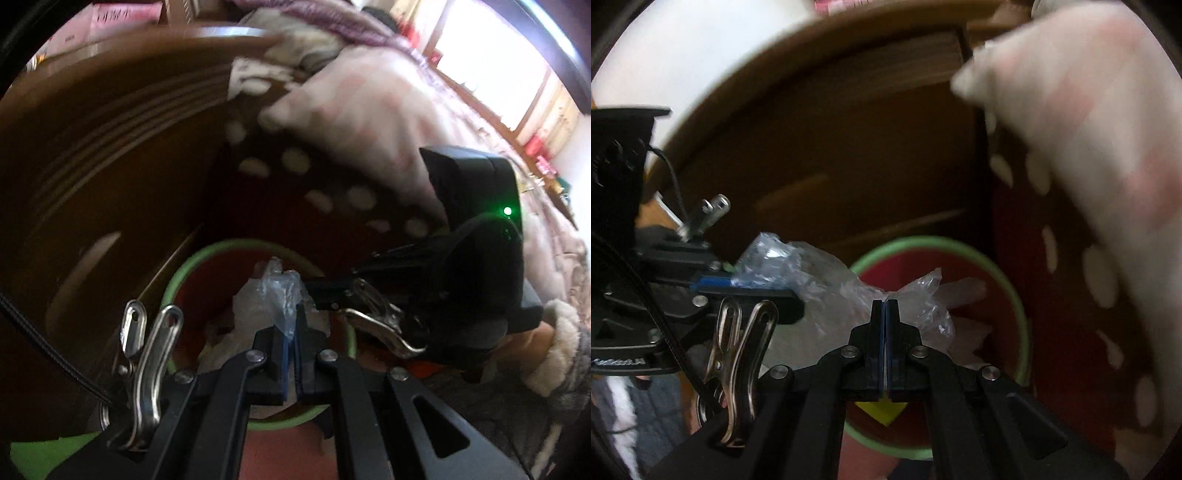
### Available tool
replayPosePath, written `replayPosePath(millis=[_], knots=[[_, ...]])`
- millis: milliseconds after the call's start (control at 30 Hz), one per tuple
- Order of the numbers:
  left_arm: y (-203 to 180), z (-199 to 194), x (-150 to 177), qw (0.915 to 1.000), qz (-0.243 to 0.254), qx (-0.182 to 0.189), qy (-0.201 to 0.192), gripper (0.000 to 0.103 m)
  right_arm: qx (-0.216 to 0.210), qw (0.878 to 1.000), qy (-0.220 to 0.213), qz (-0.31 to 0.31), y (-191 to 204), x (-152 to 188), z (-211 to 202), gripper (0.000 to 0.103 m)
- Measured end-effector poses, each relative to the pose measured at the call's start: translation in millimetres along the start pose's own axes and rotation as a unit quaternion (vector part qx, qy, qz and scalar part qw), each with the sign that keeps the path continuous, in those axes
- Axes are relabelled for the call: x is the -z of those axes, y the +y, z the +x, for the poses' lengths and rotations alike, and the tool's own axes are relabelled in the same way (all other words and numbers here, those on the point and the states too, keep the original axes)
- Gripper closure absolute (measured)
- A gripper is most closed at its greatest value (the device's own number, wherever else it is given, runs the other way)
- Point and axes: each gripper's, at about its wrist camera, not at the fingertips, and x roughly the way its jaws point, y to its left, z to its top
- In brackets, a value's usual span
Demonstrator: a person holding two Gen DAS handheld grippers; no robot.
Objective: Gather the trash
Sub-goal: 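Carry the clear plastic bag in both grippers down over the red bin, then open both grippers over the red bin to drop the clear bag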
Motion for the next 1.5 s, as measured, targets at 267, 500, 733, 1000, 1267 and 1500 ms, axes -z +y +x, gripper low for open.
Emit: replayPosePath(millis=[267, 500, 733, 1000, 1267, 1500], knots=[[12.1, 36.7, 10.4, 0.9981, -0.008, -0.044, 0.042, 0.101, 0.018, 0.998, 0.057, -0.019, -1.4, 10.6, 36.9, 0.102], [17.7, 64.6, 15.7, 0.995, -0.008, -0.069, 0.072, 0.101, 0.032, 0.994, 0.103, -0.026, -4.9, 19.4, 60.6, 0.102], [23.0, 80.0, 16.6, 0.9927, -0.016, -0.089, 0.08, 0.099, 0.041, 0.992, 0.116, -0.023, -3.4, 22.4, 74.0, 0.102], [34.2, 90.8, 12.7, 0.9905, -0.052, -0.086, 0.094, 0.093, 0.06, 0.992, 0.106, -0.007, -3.1, 24.3, 63.2, 0.102], [30.4, 86.7, 11.0, 0.9928, -0.036, -0.081, 0.08, 0.068, 0.049, 0.993, 0.104, 0.005, -5.6, 18.2, 60.2, 0.101], [14.2, 73.3, 12.6, 0.9938, -0.004, -0.094, 0.06, 0.065, 0.055, 0.994, 0.096, -0.018, 8.0, 14.6, 49.3, 0.081]])
